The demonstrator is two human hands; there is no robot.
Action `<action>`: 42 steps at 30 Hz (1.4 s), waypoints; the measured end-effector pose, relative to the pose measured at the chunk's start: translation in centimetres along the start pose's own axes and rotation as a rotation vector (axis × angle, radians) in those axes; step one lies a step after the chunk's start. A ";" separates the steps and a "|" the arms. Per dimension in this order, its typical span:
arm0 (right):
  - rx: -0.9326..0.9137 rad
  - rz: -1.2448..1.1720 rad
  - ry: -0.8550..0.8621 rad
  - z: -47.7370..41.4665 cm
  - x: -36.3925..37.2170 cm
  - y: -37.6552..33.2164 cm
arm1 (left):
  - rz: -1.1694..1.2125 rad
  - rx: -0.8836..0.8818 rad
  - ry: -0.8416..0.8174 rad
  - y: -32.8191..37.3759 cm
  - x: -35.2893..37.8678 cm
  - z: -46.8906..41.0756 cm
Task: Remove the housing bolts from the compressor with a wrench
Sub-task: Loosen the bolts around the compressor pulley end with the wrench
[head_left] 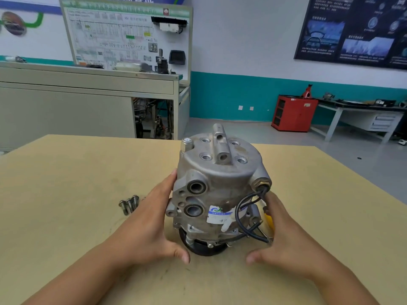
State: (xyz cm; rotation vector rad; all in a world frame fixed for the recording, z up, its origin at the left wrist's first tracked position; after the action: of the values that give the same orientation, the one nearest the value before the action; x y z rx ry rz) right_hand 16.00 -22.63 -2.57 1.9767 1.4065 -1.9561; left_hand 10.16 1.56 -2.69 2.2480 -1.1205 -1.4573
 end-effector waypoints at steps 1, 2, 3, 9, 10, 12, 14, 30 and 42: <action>-0.028 -0.012 -0.001 -0.5 0.1 -0.4 | 0.034 -0.012 0.021 0.0 0.1 0.0; -0.076 -0.032 0.006 -1.0 0.2 -1.0 | 0.063 -0.019 0.043 -0.1 0.2 -0.1; -0.129 -0.069 0.020 -1.4 0.2 -1.6 | 0.075 -0.016 0.058 -0.1 0.2 -0.2; -0.199 -0.133 0.051 -2.1 0.2 -2.2 | -0.076 0.170 0.119 0.8 -0.1 -0.8; -0.197 -0.146 0.051 -2.3 0.2 -2.1 | -0.061 0.163 0.125 0.7 0.0 -0.9; -0.214 -0.162 0.060 -2.6 0.3 -2.3 | -0.067 0.114 0.136 0.3 0.2 -0.8; -0.259 -0.153 0.081 -2.8 0.4 -2.5 | -0.128 0.051 0.153 0.2 0.3 -0.5; -0.827 0.404 0.682 -3.6 0.6 -3.8 | -0.491 0.256 0.350 0.6 -1.3 0.2; -0.550 0.219 0.616 -3.6 -0.3 -3.1 | -0.577 0.435 0.445 2.4 -1.5 0.0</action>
State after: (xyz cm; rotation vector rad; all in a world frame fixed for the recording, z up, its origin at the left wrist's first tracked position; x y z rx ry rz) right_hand 17.07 -18.82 0.17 2.3756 1.5100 -0.7633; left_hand 8.71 0.94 -0.31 3.1831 -0.7221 -0.8146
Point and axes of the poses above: each hand's wrist, its own z-axis away from the middle knuckle, its own x-axis out of the palm, y = z × x, the point moved 5 cm from there along -z, towards the middle knuckle, and after that the axes turned 7 degrees about z, right-handed, at the moved point
